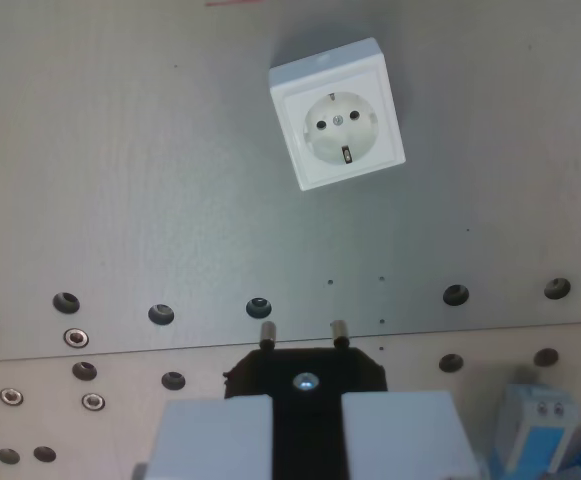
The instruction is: Move above the white socket
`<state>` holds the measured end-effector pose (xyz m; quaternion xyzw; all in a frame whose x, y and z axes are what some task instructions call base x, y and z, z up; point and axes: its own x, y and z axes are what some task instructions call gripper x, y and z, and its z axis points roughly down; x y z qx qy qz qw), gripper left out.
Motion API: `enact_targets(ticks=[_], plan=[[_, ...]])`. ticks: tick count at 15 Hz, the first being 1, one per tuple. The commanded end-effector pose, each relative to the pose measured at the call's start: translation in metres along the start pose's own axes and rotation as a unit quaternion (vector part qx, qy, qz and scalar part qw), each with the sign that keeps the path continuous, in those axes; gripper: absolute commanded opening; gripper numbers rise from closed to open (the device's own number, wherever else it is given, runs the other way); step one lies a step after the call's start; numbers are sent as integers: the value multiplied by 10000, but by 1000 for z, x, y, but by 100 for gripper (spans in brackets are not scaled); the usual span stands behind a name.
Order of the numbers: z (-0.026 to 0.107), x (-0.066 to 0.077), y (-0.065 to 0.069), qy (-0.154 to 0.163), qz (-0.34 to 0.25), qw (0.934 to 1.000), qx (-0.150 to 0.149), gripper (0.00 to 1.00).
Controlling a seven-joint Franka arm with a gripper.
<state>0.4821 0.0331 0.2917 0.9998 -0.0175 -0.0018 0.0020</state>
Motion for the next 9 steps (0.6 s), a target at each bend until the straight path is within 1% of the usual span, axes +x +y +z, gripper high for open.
enact_targets(ticks=[1,9], plan=[[0,0,0,1,5,10000,0,0],[2,0,0,5,-56,10000,2,0]])
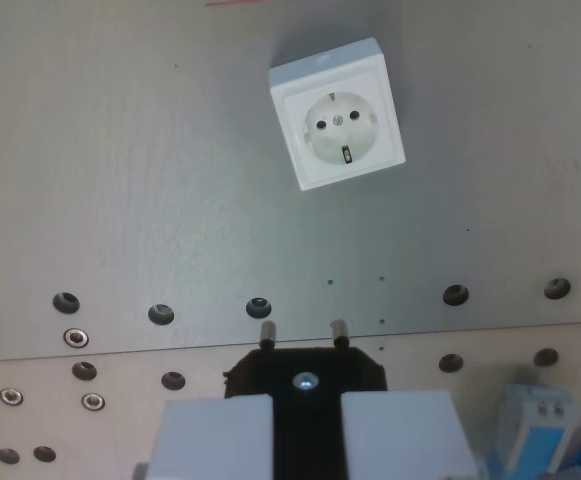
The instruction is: Move above the white socket
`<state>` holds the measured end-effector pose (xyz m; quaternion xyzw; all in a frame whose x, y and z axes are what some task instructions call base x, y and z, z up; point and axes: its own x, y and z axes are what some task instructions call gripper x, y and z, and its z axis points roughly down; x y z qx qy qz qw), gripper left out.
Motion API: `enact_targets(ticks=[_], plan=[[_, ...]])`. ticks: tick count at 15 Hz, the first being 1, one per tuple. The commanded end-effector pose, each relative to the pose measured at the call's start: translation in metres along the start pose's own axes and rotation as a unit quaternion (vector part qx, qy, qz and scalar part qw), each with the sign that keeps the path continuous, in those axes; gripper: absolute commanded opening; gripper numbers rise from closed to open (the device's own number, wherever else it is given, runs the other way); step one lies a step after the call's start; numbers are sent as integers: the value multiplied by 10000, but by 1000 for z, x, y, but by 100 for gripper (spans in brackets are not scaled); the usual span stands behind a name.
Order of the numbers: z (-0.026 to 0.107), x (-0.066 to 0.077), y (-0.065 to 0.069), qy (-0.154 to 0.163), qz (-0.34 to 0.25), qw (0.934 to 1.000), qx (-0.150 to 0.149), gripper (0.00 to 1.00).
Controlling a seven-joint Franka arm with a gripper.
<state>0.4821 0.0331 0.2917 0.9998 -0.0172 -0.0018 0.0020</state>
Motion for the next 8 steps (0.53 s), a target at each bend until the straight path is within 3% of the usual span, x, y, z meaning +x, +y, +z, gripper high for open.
enact_targets(ticks=[1,8], plan=[[2,0,0,7,-75,10000,3,0],[13,0,2,136,-292,9995,13,0]])
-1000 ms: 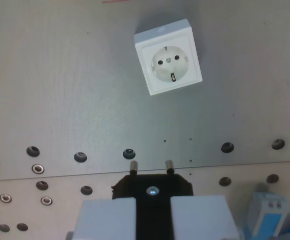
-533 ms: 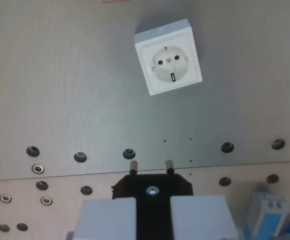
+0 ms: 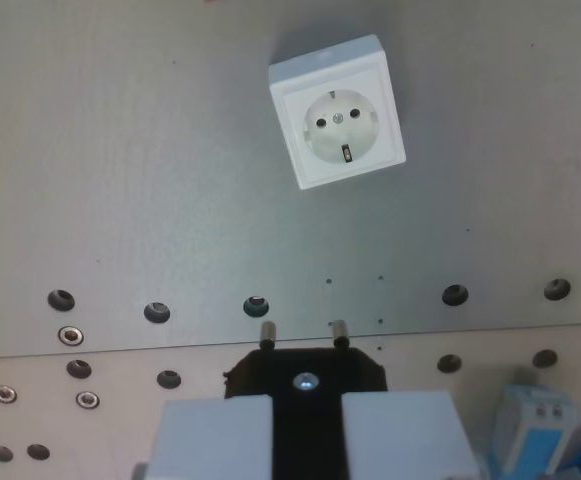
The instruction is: Move above the white socket
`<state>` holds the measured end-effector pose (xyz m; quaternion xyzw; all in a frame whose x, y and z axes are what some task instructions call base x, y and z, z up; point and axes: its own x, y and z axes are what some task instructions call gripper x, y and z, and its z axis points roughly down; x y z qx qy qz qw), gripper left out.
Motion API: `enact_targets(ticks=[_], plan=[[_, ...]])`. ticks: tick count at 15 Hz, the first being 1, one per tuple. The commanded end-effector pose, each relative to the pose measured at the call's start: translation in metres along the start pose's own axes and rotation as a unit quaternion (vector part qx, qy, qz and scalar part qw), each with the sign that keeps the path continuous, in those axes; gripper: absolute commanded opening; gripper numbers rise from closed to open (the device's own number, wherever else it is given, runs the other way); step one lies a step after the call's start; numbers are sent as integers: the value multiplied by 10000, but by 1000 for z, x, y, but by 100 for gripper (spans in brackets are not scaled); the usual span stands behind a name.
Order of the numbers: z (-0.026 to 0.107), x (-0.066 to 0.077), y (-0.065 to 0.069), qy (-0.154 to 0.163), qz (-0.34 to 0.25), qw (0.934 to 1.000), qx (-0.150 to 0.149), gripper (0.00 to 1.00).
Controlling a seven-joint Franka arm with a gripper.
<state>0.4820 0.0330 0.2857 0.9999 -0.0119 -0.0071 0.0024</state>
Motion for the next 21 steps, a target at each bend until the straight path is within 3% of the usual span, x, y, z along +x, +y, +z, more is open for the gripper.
enact_targets(ticks=[1,9,21], plan=[[9,0,3,214,-270,9994,16,0],[32,0,8,387,-596,9975,10,0],[79,0,17,390,-1140,9927,-56,0]])
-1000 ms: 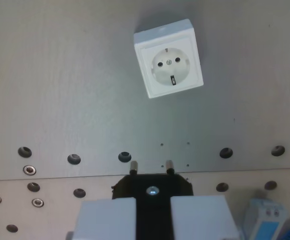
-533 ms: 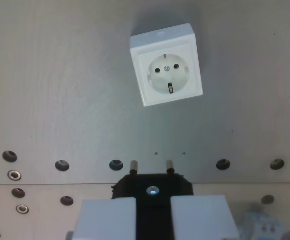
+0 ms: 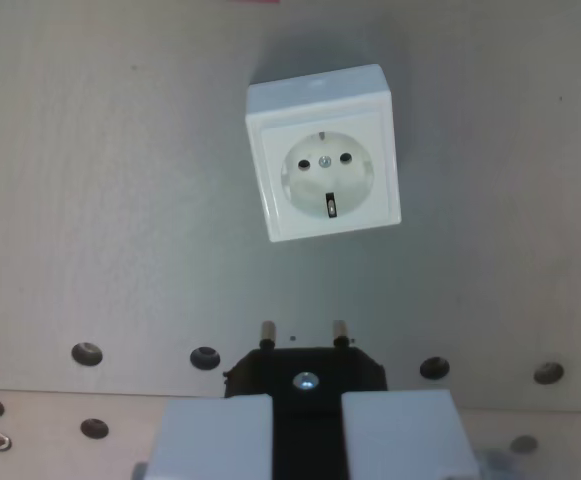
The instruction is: Move above the white socket
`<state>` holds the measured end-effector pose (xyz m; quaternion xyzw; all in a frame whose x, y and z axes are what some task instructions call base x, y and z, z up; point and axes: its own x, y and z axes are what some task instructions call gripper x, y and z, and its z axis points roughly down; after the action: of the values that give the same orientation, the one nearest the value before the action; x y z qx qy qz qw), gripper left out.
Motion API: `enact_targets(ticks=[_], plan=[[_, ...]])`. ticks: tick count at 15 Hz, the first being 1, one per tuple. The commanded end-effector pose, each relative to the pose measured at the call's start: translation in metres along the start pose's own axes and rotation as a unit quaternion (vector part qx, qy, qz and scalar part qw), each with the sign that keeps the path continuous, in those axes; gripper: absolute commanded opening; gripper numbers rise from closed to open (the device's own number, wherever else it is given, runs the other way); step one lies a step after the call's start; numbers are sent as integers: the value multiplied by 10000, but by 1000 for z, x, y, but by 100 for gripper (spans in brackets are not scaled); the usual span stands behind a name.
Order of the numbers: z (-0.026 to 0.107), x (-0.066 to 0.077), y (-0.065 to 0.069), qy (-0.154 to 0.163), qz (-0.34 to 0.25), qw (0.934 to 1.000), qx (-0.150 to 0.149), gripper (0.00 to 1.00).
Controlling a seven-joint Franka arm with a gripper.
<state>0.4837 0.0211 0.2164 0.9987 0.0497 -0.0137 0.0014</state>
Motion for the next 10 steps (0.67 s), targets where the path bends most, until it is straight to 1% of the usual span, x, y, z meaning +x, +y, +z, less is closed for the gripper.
enact_targets(ticks=[1,10], plan=[[14,-4,5,456,-552,9974,-98,0],[53,-5,12,516,-878,9947,-136,0]])
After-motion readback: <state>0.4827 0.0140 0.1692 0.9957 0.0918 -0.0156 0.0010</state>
